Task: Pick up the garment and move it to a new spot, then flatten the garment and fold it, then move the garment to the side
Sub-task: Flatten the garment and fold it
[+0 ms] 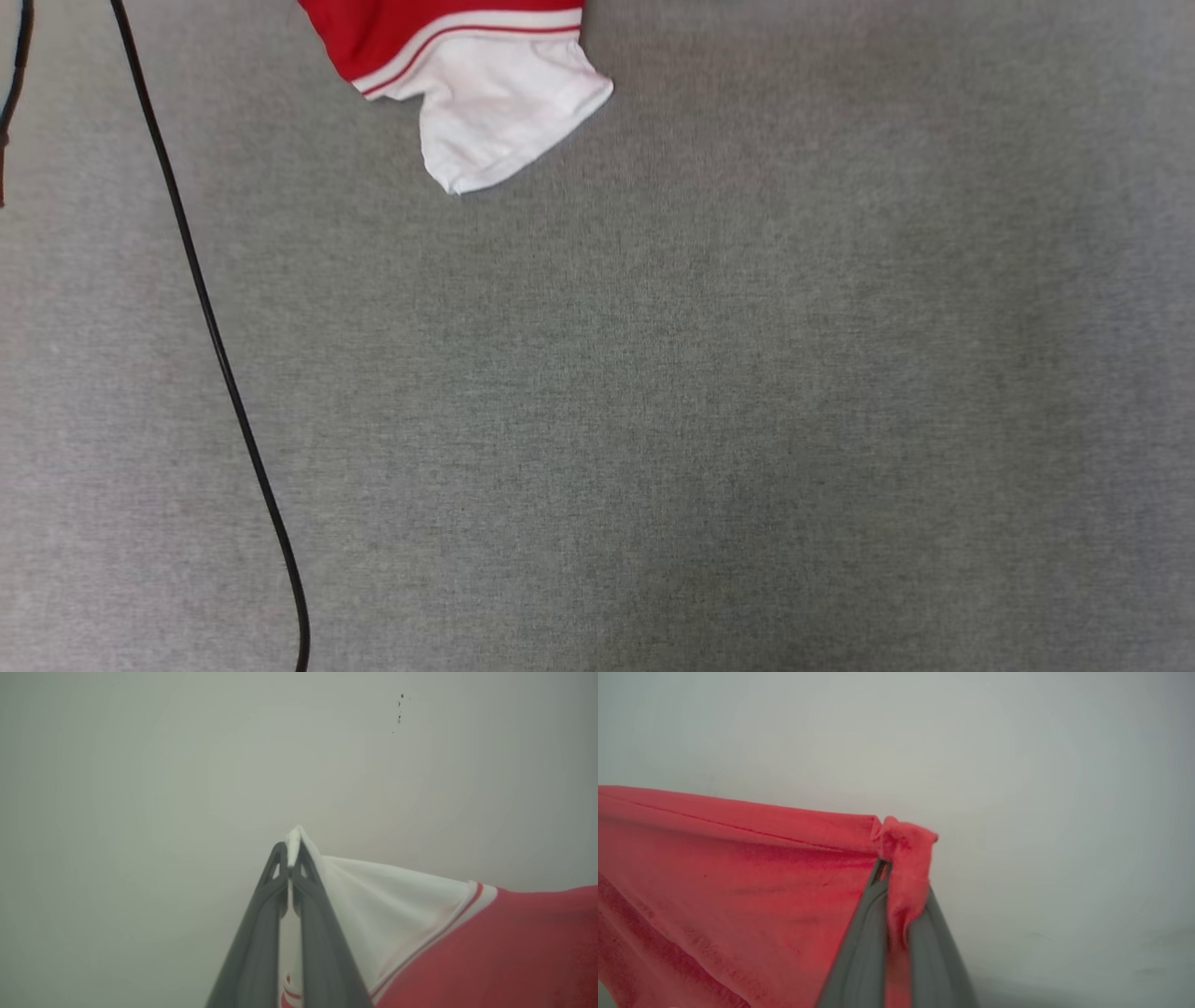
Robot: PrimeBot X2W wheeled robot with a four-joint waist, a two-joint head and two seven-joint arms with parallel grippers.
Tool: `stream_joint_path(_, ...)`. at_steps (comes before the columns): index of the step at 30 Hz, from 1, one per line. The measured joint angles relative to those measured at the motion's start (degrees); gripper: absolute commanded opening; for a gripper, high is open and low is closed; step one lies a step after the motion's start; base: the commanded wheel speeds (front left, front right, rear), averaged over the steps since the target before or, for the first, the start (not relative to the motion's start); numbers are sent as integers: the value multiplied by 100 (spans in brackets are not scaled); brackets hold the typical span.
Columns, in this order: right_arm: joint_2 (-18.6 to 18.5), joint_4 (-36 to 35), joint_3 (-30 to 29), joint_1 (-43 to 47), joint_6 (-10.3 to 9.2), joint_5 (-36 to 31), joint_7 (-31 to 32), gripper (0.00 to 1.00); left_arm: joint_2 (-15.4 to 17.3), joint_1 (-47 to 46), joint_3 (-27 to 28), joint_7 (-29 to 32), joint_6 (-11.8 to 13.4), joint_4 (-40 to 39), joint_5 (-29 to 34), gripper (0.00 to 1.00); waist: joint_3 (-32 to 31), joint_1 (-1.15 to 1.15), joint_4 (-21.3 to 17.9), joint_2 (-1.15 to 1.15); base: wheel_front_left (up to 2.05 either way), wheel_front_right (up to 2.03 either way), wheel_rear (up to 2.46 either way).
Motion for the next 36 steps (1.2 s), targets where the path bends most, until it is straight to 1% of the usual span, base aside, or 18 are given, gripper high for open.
stream_joint_path(8, 104, 425, 1, -204, 0, -57, -301, 0, -80, -148, -82, -208, -134, 547, -208, 0, 657, 1, 18, 0, 0, 0, 0)
stream_joint_path(12, 167, 688, 79, -109, -1, -13, -448, 0, -169, 103, -156, -316, -176, 822, -391, 0, 814, 0, 31, 0, 0, 0, 0)
stream_joint_path(16, 176, 909, 246, 164, -1, 121, -615, 0, -266, 445, -312, -421, -182, 948, -591, 0, 830, 0, 72, 0, 0, 0, 0)
stream_joint_path(19, 170, 1012, 446, 508, -1, 287, -776, 0, -337, 834, -469, -527, -182, 896, -810, 0, 758, 0, 97, 0, 0, 0, 0)
stream_joint_path(24, 133, 1054, 791, 1277, -1, 670, -1104, 0, -355, 1706, -657, -714, -183, 745, -1152, 0, 556, 0, 134, 0, 0, 0, 0)
stream_joint_path(28, 9, 962, 1056, 2002, -2, 994, -1315, 0, -388, 2531, -719, -829, -183, 566, -1355, 0, 339, -1, 174, 0, 0, 0, 0)
stream_joint_path(33, -157, 744, 1388, 2963, -1, 1441, -1456, 0, -419, 3594, -611, -882, -185, 299, -1566, 0, -3, -1, 213, 0, 0, 0, 0)
stream_joint_path(36, -285, 538, 1528, 3501, 0, 1660, -1540, 0, -423, 4203, -408, -883, -191, 35, -1536, 0, -241, -1, 230, 0, 0, 0, 0)
